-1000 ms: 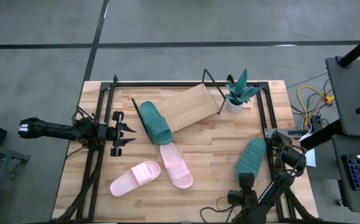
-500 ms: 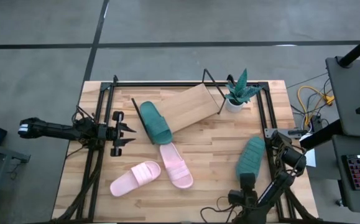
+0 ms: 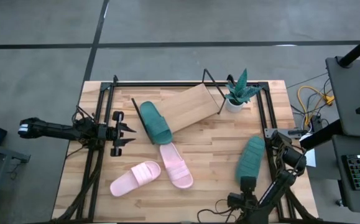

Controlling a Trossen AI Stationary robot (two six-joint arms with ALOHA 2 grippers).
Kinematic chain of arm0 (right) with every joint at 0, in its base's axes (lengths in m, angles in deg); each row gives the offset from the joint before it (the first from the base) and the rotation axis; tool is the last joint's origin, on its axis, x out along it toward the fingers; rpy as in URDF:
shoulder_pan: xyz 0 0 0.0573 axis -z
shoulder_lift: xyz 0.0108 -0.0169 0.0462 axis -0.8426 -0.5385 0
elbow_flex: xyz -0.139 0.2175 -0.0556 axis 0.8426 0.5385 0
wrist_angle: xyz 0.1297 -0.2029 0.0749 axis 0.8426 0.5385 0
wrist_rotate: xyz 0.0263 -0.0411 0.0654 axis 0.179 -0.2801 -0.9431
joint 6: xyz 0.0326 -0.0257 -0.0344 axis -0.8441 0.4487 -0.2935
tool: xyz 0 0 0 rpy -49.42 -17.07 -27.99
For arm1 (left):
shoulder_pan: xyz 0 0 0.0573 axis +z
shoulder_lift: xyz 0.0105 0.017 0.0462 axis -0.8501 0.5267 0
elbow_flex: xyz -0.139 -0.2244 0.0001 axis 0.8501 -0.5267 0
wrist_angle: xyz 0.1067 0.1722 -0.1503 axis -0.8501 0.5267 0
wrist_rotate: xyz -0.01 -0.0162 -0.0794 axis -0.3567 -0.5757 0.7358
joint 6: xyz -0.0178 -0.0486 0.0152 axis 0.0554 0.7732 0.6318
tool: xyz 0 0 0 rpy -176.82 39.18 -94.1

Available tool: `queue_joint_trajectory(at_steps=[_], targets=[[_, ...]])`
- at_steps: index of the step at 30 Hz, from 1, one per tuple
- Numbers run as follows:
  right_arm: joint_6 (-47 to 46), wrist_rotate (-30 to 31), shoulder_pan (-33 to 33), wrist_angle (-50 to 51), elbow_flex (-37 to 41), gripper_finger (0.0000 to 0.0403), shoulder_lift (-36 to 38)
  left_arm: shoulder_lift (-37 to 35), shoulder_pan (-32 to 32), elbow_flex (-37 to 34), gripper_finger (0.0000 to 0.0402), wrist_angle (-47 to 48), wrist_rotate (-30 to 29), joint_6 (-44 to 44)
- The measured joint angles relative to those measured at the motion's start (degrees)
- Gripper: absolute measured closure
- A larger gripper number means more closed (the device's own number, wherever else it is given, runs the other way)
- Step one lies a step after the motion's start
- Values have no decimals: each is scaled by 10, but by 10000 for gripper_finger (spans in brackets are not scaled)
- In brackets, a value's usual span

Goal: Pick and place slides into the shelf
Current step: Put the green slide on the shelf

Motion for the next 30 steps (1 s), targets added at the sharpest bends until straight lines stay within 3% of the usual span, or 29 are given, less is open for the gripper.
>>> queue_joint_trajectory(at_steps=[19,27,30], targets=[[-72,4,-55,3,3,226,-1,0,0,0,288,0,0,0],[-195,116,-92,5,3,252,3,0,0,0,288,0,0,0],[-261,126,-104,5,7,266,3,0,0,0,288,0,0,0]])
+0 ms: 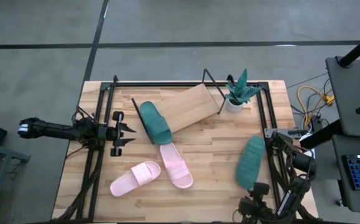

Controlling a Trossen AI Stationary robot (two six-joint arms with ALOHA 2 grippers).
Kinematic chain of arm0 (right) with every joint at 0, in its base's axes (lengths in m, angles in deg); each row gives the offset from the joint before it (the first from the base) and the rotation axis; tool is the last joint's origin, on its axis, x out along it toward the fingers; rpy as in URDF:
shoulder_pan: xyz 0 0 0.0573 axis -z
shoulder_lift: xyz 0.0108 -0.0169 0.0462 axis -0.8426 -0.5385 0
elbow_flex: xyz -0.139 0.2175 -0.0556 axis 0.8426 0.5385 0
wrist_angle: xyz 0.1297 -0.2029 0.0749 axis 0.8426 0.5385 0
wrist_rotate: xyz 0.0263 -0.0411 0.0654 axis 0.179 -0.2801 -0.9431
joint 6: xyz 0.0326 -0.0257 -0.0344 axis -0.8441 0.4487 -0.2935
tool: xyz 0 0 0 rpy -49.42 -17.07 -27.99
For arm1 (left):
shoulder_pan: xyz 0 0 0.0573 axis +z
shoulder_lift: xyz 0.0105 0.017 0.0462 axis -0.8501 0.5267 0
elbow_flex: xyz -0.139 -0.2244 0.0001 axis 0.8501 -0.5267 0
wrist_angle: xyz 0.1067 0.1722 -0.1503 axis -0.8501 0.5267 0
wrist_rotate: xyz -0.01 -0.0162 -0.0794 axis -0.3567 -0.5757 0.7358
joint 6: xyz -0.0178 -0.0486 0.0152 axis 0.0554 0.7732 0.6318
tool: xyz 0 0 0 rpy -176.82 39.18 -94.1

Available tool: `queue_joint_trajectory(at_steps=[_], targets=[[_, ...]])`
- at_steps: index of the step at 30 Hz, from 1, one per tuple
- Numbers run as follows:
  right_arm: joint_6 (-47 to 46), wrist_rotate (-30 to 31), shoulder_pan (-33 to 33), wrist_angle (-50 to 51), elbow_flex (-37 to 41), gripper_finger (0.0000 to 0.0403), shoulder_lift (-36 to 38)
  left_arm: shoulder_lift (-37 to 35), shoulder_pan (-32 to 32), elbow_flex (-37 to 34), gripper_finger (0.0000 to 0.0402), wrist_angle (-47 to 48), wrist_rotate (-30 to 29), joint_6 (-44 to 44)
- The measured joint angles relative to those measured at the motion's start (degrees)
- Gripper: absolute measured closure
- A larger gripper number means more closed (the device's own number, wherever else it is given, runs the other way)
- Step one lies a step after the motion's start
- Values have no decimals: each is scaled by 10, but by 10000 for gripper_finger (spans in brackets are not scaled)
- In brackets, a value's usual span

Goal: Pick and place slides into the shelf
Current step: Put the green slide on the shelf

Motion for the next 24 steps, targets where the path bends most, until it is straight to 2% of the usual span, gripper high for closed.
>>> queue_joint_trajectory(at_steps=[9,12,17,20,22,24], targets=[[-269,0,-25,0,11,304,0,0,0,0,288,0,0,0],[-317,-19,-22,0,12,318,1,0,0,0,288,0,0,0],[-294,-30,-13,0,13,342,1,0,0,0,288,-3,0,-2],[-235,-28,-9,-1,12,352,2,0,0,0,288,-3,0,-5],[-176,-14,-5,-4,11,355,2,0,0,0,288,-4,0,-5],[-134,27,2,-5,10,358,2,0,0,0,288,-4,0,-5]])
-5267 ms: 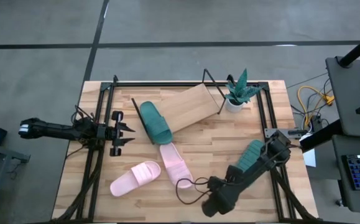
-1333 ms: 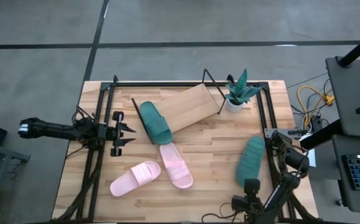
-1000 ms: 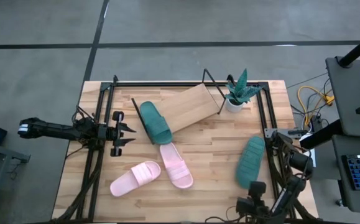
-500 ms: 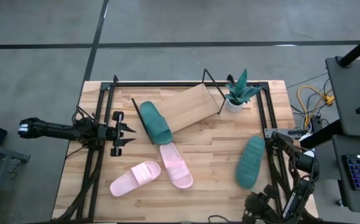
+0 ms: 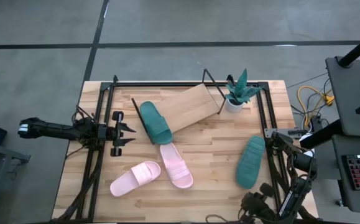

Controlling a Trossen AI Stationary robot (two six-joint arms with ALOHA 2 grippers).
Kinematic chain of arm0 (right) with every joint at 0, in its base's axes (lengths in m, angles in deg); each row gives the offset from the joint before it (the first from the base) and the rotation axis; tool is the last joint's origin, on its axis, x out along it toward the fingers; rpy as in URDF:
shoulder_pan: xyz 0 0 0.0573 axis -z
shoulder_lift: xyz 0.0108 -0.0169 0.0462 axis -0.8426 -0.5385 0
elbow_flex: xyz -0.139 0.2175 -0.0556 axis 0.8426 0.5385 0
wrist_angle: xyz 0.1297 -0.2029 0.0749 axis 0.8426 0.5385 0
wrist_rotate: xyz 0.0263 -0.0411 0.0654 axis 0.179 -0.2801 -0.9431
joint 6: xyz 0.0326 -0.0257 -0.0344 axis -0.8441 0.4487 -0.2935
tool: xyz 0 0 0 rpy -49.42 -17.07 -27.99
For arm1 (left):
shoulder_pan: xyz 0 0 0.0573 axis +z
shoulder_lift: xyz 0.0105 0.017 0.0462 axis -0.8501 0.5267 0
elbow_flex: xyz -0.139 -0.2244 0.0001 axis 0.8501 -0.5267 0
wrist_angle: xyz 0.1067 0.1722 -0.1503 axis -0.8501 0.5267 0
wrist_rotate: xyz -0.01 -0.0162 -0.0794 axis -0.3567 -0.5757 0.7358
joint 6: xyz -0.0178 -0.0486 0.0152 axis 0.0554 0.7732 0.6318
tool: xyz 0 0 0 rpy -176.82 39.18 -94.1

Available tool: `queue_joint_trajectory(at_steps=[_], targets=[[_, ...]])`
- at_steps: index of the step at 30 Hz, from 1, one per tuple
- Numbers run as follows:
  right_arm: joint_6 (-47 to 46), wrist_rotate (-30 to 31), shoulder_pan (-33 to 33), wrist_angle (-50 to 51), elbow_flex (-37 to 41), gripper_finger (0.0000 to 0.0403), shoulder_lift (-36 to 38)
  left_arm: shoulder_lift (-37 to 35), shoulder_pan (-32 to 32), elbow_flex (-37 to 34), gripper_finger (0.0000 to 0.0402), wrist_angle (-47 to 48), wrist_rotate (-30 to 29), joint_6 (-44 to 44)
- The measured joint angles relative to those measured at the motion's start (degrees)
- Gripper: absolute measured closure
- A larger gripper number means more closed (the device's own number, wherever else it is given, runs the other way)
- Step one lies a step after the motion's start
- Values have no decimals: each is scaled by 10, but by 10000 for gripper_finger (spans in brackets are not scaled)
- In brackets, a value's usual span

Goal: Pick and place slides into the shelf
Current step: Put the green slide on the shelf

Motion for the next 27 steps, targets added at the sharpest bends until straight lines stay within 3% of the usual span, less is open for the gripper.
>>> queue_joint_trajectory(at_steps=[5,11,16,21,27], targets=[[22,138,38,-1,-16,358,1,0,0,0,288,0,0,1],[220,138,126,0,-63,320,1,0,0,0,288,0,0,1],[395,19,213,4,-110,259,-1,0,0,0,288,0,0,2],[408,-94,284,4,-148,212,0,0,0,0,288,0,0,3],[393,-217,332,5,-148,200,0,0,0,0,288,0,0,5]])
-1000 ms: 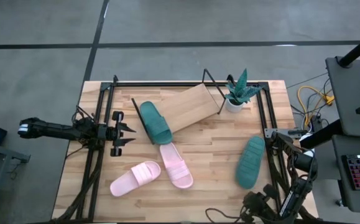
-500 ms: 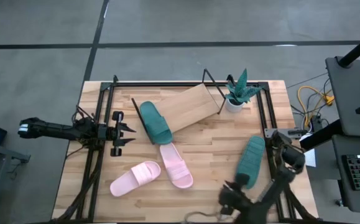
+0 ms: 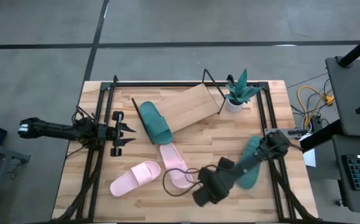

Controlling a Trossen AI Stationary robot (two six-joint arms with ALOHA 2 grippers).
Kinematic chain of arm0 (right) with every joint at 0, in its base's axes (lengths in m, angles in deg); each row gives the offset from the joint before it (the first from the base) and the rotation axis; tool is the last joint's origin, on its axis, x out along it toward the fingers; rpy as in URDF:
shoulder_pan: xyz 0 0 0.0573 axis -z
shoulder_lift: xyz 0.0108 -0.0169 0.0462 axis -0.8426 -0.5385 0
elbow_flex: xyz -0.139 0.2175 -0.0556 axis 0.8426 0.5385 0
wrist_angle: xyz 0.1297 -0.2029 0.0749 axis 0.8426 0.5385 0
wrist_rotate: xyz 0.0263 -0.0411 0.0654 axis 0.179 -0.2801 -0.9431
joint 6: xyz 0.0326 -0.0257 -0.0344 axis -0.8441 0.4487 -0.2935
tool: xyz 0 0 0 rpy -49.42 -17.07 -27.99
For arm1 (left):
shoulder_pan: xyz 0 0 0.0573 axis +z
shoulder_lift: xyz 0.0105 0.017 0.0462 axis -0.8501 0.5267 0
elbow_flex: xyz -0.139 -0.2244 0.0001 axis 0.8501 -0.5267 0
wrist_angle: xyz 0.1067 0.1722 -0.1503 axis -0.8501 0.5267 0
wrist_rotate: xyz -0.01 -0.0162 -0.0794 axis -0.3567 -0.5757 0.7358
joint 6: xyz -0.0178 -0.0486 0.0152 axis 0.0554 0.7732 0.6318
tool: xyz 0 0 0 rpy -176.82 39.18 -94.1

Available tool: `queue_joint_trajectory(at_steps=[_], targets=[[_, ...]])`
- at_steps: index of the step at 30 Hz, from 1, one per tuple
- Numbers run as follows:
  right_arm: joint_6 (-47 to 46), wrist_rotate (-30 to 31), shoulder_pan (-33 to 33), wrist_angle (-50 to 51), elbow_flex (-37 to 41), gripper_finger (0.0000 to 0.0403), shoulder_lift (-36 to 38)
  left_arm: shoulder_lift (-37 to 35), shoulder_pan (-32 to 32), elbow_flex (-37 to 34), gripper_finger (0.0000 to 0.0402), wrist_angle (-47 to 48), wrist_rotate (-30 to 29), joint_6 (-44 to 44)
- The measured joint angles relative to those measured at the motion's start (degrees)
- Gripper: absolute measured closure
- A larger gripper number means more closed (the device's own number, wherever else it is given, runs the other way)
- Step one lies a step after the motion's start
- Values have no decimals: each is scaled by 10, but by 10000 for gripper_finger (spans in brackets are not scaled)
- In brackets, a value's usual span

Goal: Pick and place slides into the shelf
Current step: Put the green slide on the shelf

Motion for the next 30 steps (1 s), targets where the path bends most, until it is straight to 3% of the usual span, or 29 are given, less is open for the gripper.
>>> queue_joint_trajectory(at_steps=[9,15,23,27,30], targets=[[56,-174,33,1,88,200,0,0,0,0,288,1,0,0],[68,-170,41,0,113,200,0,0,0,0,288,1,0,0],[124,-80,46,0,120,200,0,0,0,0,288,1,0,0],[139,-81,46,0,126,200,0,0,0,0,288,1,0,0],[136,-116,46,0,134,200,0,0,0,0,288,1,0,0]])
